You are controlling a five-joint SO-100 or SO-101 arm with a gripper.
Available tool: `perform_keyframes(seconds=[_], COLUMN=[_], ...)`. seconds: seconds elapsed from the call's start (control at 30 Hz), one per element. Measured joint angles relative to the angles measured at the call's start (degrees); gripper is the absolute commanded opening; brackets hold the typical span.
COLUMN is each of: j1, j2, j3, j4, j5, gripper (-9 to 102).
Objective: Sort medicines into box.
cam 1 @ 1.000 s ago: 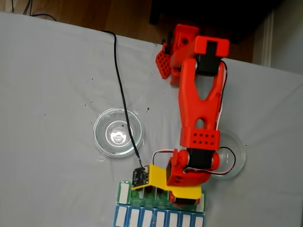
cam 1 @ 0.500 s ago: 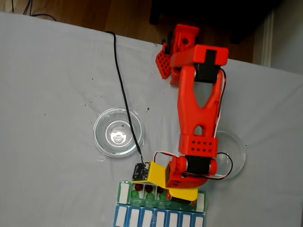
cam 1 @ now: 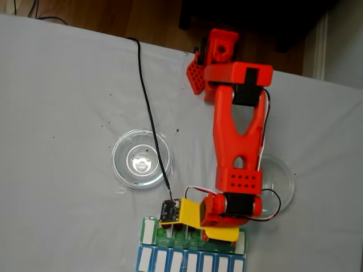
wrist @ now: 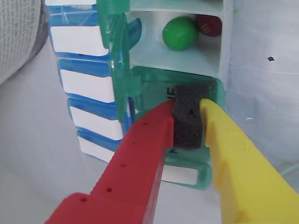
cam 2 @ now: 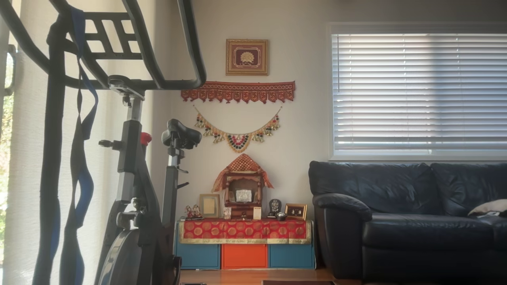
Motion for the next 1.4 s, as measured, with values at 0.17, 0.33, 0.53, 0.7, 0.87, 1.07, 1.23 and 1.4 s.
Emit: perform_keyframes(seconds=[0.17,0.33,0.53,0.7,0.87,1.07,1.23,1.4], j1=[0.0,0.0,1.49,4.39,5.8,5.98,5.19,4.66], j2=[6.42,14.15,21.45,22.76,22.76,21.09,15.91,12.39], j3=[5.89,11.69,16.88,19.16,19.69,19.69,19.69,19.69], j4=[-4.48,-10.99,-20.57,-27.86,-31.46,-30.41,-29.97,-29.09], j5=[-3.69,-3.69,-1.23,-2.02,-5.36,-9.49,-12.39,-14.15], gripper=[1,1,1,1,1,1,1,1])
